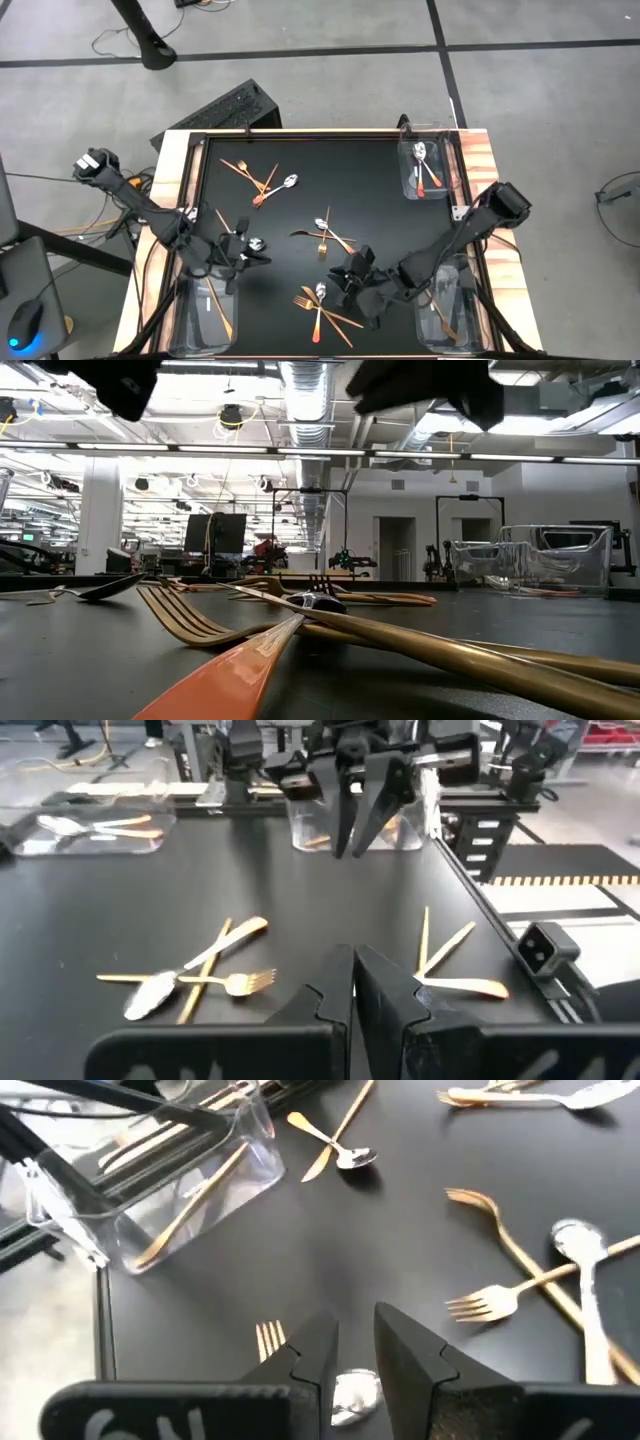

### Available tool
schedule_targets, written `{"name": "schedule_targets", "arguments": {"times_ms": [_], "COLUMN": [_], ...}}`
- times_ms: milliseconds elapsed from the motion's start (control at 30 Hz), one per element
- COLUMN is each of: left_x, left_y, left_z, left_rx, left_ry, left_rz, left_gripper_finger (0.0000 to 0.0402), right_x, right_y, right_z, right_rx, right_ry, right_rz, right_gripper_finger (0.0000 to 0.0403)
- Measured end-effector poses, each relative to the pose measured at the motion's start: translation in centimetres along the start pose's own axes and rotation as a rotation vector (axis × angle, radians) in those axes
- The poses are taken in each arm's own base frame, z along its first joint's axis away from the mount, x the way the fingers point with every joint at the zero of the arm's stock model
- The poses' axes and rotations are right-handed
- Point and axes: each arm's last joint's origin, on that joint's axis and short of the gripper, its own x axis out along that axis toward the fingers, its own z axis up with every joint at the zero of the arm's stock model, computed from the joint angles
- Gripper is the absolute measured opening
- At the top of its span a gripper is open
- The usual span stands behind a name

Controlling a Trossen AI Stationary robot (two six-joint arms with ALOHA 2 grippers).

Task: Sort silverware by color (type)
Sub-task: Put the gold fork into the bottom right transparent bin

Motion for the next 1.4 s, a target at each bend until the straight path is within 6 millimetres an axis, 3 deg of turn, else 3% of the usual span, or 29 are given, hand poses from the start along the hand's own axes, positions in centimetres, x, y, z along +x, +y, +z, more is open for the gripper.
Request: {"name": "schedule_targets", "arguments": {"times_ms": [233,567,767,933,1167,1400], "left_x": [0.6,1.5,1.2,1.0,0.9,0.9], "left_y": [-1.8,-2.7,-3.1,-2.7,-2.2,-2.1], "left_z": [-1.7,-3.2,-3.3,-4.0,-4.4,-4.2], "left_rx": [-0.025,-0.078,-0.093,-0.119,-0.157,-0.176], "left_ry": [0.063,0.116,0.112,0.154,0.145,0.102], "left_rz": [-0.009,0.028,0.022,0.104,0.203,0.25], "left_gripper_finger": [0.0,0.0,0.0008,0.0019,0.0023,0.0023], "right_x": [1.9,2.9,4.7,4.4,4.2,7.3], "right_y": [0.3,1.9,3.1,3.4,1.2,-2.4], "right_z": [-2.1,-2.6,-3.8,-3.2,-2.6,0.2], "right_rx": [0.014,0.001,-0.036,-0.014,-0.091,-0.157], "right_ry": [0.044,0.108,0.157,0.196,0.257,0.361], "right_rz": [0.01,0.132,0.101,0.032,-0.179,-0.242], "right_gripper_finger": [0.009,0.0119,0.0154,0.0155,0.0139,0.0137]}}
